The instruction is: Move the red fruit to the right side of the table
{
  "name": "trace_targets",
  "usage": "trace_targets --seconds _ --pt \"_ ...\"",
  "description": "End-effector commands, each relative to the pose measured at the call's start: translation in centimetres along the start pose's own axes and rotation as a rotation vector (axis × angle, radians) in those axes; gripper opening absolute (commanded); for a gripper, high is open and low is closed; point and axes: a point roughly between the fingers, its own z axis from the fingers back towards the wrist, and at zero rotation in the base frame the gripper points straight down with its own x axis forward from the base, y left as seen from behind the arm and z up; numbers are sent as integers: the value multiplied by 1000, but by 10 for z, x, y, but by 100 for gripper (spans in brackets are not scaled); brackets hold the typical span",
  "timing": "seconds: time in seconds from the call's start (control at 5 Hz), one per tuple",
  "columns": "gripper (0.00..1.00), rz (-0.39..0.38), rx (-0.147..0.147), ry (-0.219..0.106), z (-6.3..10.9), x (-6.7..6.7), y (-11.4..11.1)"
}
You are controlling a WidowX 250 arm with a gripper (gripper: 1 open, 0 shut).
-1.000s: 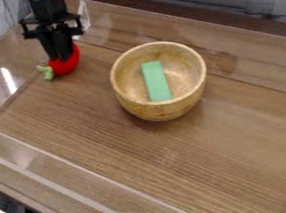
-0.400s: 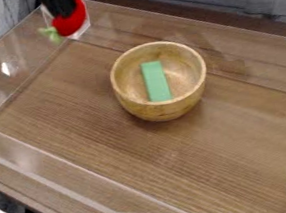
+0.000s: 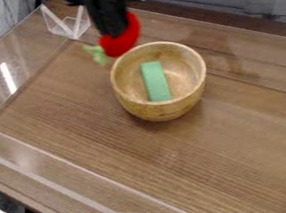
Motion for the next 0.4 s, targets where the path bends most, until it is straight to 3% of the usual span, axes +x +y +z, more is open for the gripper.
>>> trace_targets --seconds 0.0,0.2 --pt "0 -46 7 -30 -2 -17 -40" --pt "0 -91 9 -10 -18 -29 -72"
